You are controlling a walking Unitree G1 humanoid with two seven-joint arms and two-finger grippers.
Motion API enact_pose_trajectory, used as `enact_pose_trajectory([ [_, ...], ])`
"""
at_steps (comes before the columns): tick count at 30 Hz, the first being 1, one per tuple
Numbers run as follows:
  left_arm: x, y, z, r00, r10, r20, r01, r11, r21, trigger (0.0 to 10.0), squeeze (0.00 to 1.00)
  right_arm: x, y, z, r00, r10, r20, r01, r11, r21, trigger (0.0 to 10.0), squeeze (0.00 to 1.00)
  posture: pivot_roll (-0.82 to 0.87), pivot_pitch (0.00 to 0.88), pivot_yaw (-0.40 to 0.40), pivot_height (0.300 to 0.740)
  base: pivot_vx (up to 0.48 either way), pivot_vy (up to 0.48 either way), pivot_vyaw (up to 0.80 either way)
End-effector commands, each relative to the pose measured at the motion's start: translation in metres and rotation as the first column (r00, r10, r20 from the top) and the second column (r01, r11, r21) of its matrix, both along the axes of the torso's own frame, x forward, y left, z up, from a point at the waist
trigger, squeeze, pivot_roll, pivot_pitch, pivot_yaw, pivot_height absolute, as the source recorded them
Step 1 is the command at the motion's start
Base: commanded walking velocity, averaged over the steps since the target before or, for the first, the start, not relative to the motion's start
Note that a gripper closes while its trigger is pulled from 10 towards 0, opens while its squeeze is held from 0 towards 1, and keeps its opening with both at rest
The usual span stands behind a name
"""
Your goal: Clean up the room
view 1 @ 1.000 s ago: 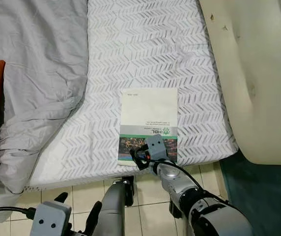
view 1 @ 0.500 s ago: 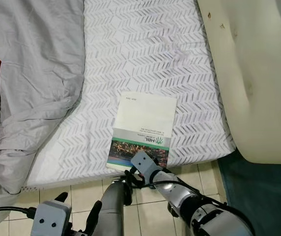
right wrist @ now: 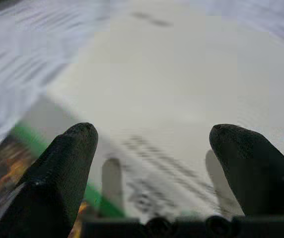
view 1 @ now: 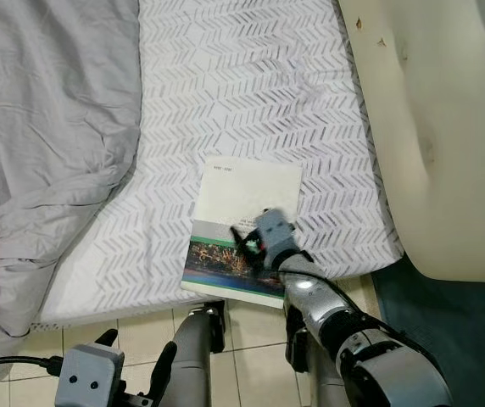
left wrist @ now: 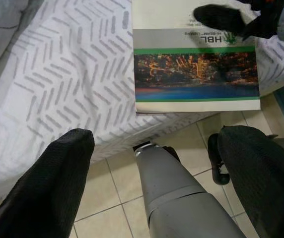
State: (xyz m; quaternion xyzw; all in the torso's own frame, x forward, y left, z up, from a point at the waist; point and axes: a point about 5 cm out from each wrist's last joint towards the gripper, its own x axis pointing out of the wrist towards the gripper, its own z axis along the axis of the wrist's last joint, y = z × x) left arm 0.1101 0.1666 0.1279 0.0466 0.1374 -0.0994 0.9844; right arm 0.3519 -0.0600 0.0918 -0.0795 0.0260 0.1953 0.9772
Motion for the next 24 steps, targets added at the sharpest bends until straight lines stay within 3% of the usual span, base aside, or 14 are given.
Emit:
enact_pose_trajectory([
  [1,-0.006,0.000,-0.010,0.998,0.011,-0.058,-0.011,1.000,0.001,10.0,0.00,-0.017,-0.002,-0.030,0.992,-0.022,-0.121,0.026,0.999,0.030,10.0,0.00,0.23,0.706,0.046,0.740,0.000,0.000,0.00],
  [6,-0.006,0.000,-0.011,0.998,0.017,-0.058,-0.017,1.000,0.004,10.0,0.00,-0.043,0.012,-0.043,0.996,0.026,-0.082,-0.015,0.992,0.122,10.0,0.00,0.21,0.702,0.039,0.740,0.000,0.000,0.00],
  [7,-0.006,0.000,-0.011,0.998,0.020,-0.058,-0.019,1.000,0.006,10.0,0.00,-0.061,0.023,-0.046,0.997,0.072,-0.037,-0.066,0.988,0.137,10.0,0.00,0.20,0.700,0.037,0.740,0.000,0.000,0.00],
  [8,-0.006,0.000,-0.011,0.998,0.020,-0.058,-0.019,1.000,0.006,10.0,0.00,-0.061,0.023,-0.046,0.997,0.072,-0.037,-0.066,0.988,0.137,10.0,0.00,0.20,0.700,0.037,0.740,0.000,0.000,0.00],
  [12,-0.008,-0.001,-0.011,0.998,0.021,-0.054,-0.021,1.000,0.014,10.0,0.00,-0.103,0.036,-0.056,0.995,0.104,0.006,-0.103,0.982,0.161,10.0,0.00,0.18,0.708,0.035,0.740,0.000,0.000,0.00],
  [17,-0.008,-0.003,-0.014,0.998,0.019,-0.058,-0.018,1.000,0.015,10.0,0.00,-0.125,0.042,-0.067,0.992,0.122,-0.015,-0.118,0.981,0.153,10.0,0.00,0.18,0.708,0.036,0.740,0.000,0.000,0.00],
  [20,-0.007,-0.002,-0.014,0.998,0.025,-0.056,-0.024,1.000,0.017,10.0,0.00,-0.143,0.054,-0.066,0.989,0.142,-0.050,-0.129,0.968,0.213,10.0,0.00,0.18,0.704,0.034,0.740,0.000,0.000,0.00],
  [24,-0.008,0.000,-0.016,0.998,0.034,-0.058,-0.032,0.999,0.031,10.0,0.00,-0.153,0.064,-0.061,0.983,0.156,-0.093,-0.124,0.950,0.288,10.0,0.00,0.18,0.703,0.030,0.740,0.000,0.000,0.00],
])
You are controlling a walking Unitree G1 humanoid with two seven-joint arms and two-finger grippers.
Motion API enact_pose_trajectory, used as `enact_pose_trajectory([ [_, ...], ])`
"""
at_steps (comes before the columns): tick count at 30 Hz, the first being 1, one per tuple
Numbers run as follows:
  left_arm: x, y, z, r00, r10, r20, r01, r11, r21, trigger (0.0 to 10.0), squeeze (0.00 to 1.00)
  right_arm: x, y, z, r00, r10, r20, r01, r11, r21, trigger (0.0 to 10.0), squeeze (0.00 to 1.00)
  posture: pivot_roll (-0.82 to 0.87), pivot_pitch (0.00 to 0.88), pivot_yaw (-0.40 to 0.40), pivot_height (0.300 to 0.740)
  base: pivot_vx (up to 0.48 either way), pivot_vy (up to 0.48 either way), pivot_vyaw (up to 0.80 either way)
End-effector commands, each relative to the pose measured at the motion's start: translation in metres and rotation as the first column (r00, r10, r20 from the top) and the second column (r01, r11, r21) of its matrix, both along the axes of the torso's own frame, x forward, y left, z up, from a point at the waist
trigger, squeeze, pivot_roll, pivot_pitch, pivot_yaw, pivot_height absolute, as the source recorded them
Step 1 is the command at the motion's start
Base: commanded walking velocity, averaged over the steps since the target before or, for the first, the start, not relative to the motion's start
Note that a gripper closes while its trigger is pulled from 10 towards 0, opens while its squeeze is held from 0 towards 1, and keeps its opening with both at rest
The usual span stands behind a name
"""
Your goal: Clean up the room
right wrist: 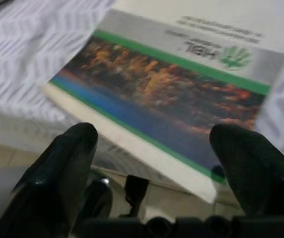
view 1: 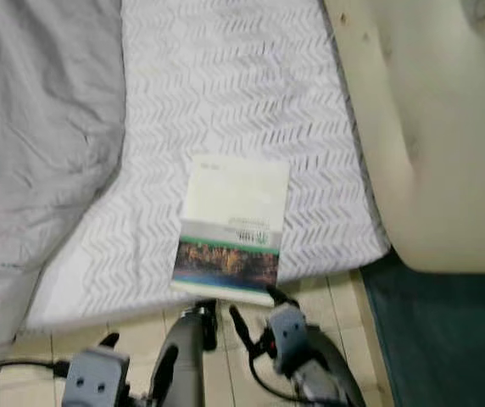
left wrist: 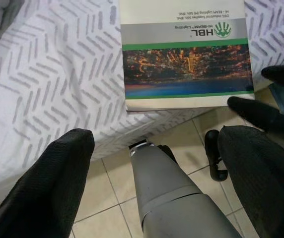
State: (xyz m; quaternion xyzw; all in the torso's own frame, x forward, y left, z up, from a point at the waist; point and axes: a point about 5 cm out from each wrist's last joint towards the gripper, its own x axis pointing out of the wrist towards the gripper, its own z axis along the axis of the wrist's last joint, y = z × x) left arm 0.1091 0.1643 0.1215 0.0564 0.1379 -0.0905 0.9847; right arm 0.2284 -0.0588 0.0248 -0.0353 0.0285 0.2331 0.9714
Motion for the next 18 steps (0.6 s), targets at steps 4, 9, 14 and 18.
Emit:
enact_pose_trajectory([
  [4,-0.004,0.006,-0.015,0.998,0.031,-0.057,-0.029,0.999,0.042,10.0,0.00,-0.029,0.053,0.004,0.996,0.044,-0.083,-0.030,0.985,0.168,10.0,0.00,0.16,0.693,0.017,0.740,0.000,0.000,0.00],
  [9,0.020,0.010,-0.028,0.999,0.040,-0.021,-0.039,0.997,0.062,10.0,0.00,-0.017,-0.002,0.003,0.995,-0.075,-0.062,0.080,0.995,0.068,10.0,0.00,0.08,0.590,-0.032,0.740,0.000,0.000,0.00],
  [14,0.050,0.010,-0.040,0.998,0.053,0.027,-0.055,0.997,0.056,10.0,0.00,0.015,-0.045,0.032,0.978,-0.196,0.076,0.192,0.980,0.050,10.0,0.00,0.01,0.431,-0.056,0.740,0.000,0.000,0.00],
  [18,0.066,0.001,-0.051,0.999,0.037,0.038,-0.039,0.998,0.041,10.0,0.00,0.042,-0.060,0.064,0.952,-0.251,0.175,0.240,0.967,0.084,10.0,0.00,-0.03,0.330,-0.064,0.740,0.000,0.000,0.00],
])
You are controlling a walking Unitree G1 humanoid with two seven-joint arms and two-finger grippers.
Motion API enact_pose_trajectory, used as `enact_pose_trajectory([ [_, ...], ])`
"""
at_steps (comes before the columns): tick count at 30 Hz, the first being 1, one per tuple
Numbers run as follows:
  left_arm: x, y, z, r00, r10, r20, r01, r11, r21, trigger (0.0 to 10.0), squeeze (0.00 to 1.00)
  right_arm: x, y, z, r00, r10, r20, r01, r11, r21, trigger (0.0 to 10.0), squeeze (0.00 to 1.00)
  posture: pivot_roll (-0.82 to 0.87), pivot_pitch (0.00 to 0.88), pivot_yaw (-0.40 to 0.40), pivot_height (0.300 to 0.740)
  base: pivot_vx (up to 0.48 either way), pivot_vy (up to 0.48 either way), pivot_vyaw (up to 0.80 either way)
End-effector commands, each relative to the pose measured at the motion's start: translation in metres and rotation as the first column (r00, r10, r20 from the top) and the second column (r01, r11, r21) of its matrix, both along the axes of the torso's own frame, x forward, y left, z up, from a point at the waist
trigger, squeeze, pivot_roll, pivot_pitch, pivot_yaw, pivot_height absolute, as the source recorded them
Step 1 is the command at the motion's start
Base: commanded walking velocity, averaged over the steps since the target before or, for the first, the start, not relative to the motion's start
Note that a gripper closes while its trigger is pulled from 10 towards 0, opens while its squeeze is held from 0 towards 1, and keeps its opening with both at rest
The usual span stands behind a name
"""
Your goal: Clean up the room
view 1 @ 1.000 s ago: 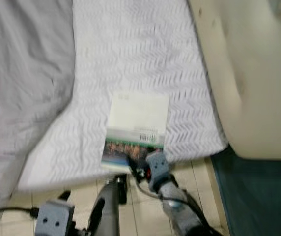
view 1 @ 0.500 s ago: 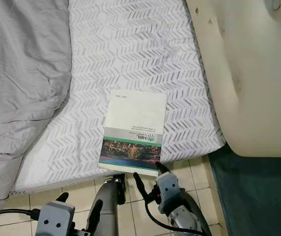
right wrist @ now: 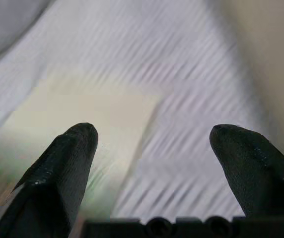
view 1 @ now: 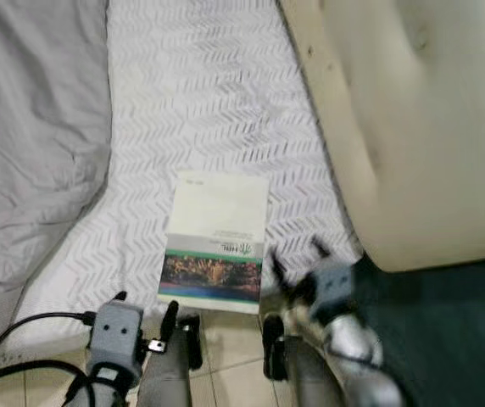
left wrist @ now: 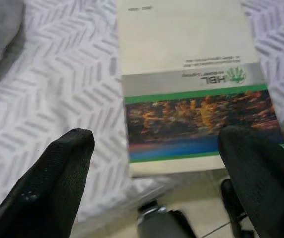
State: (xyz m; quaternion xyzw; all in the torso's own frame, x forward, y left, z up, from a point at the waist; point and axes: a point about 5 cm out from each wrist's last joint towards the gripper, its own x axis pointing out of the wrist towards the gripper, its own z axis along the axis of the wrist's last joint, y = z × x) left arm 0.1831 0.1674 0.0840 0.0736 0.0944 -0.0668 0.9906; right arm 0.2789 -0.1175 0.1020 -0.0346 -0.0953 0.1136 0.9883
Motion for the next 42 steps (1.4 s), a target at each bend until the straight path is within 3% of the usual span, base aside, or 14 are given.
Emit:
enact_pose_trajectory([
  [1,-0.003,-0.005,-0.017,0.998,-0.001,-0.056,0.001,1.000,-0.002,10.0,0.00,-0.003,-0.004,-0.004,0.999,-0.020,-0.038,0.021,0.999,0.024,10.0,0.00,-0.04,0.295,-0.064,0.740,0.000,0.000,0.00],
  [7,0.015,-0.013,-0.037,0.997,0.014,-0.080,-0.018,0.999,-0.046,10.0,0.00,0.004,-0.012,0.015,1.000,-0.004,-0.004,0.004,0.999,0.038,10.0,0.00,-0.07,0.151,-0.056,0.740,0.000,0.000,0.00],
  [8,0.027,-0.012,-0.043,0.997,0.016,-0.080,-0.019,0.999,-0.044,10.0,0.00,-0.003,-0.018,0.008,0.999,0.005,-0.052,-0.003,0.999,0.035,10.0,0.00,-0.08,0.068,-0.043,0.740,0.000,0.000,0.00],
  [12,0.050,-0.011,-0.042,0.999,0.006,-0.044,-0.008,0.999,-0.040,10.0,0.00,-0.017,-0.033,-0.008,0.992,-0.032,-0.125,0.034,0.999,0.014,10.0,0.00,-0.09,0.006,-0.024,0.740,0.000,0.000,0.00],
  [17,0.075,-0.012,-0.033,0.999,0.009,0.033,-0.007,0.998,-0.066,10.0,0.00,-0.021,-0.048,-0.014,0.987,-0.089,-0.136,0.089,0.996,-0.011,10.0,0.00,-0.12,0.000,-0.010,0.740,0.000,0.000,0.00],
  [20,0.106,-0.017,-0.028,0.993,-0.020,0.120,0.038,0.988,-0.149,10.0,0.00,-0.025,-0.064,-0.012,0.981,-0.136,-0.138,0.135,0.991,-0.016,10.0,0.00,-0.19,0.000,-0.013,0.740,0.000,0.000,0.00],
  [24,0.127,-0.033,-0.029,0.991,-0.098,0.092,0.110,0.983,-0.145,10.0,0.00,-0.054,-0.075,-0.014,0.975,-0.133,-0.178,0.123,0.990,-0.062,10.0,0.00,-0.31,0.131,-0.011,0.740,0.000,0.000,0.00],
  [26,0.129,-0.034,-0.029,0.991,-0.100,0.092,0.114,0.981,-0.155,10.0,0.00,-0.059,-0.076,-0.013,0.974,-0.133,-0.184,0.123,0.990,-0.065,10.0,0.00,-0.31,0.131,-0.011,0.740,0.000,0.000,0.00],
  [29,0.133,-0.033,-0.029,0.992,-0.099,0.076,0.109,0.983,-0.147,10.0,0.00,-0.081,-0.083,-0.015,0.965,-0.149,-0.217,0.130,0.986,-0.100,10.0,0.00,-0.41,0.248,-0.004,0.740,0.000,0.000,0.00],
  [32,0.140,-0.030,-0.033,0.995,-0.092,0.042,0.097,0.987,-0.128,10.0,0.00,-0.105,-0.090,-0.024,0.943,-0.177,-0.281,0.139,0.979,-0.148,10.0,0.00,-0.44,0.344,-0.017,0.740,0.000,0.000,0.00],
  [34,0.147,-0.026,-0.034,0.997,-0.083,-0.004,0.082,0.993,-0.086,10.0,0.00,-0.142,-0.093,-0.029,0.909,-0.203,-0.365,0.150,0.974,-0.168,10.0,0.00,-0.47,0.465,-0.026,0.740,0.000,0.000,0.00],
  [35,0.147,-0.026,-0.034,0.997,-0.083,-0.004,0.082,0.993,-0.086,10.0,0.00,-0.142,-0.093,-0.029,0.909,-0.203,-0.365,0.150,0.974,-0.168,10.0,0.00,-0.47,0.465,-0.026,0.740,0.000,0.000,0.00],
  [39,0.152,-0.011,-0.031,0.999,-0.041,-0.029,0.040,0.997,-0.061,10.0,0.00,-0.193,-0.069,-0.027,0.859,-0.166,-0.484,0.116,0.984,-0.133,10.0,0.00,-0.45,0.575,-0.039,0.740,0.000,0.000,0.00],
  [42,0.160,-0.002,-0.022,1.000,-0.025,-0.009,0.024,0.998,-0.063,10.0,0.00,-0.207,-0.051,-0.013,0.864,-0.113,-0.491,0.069,0.992,-0.108,10.0,0.00,-0.47,0.607,-0.036,0.740,0.000,0.000,0.00],
])
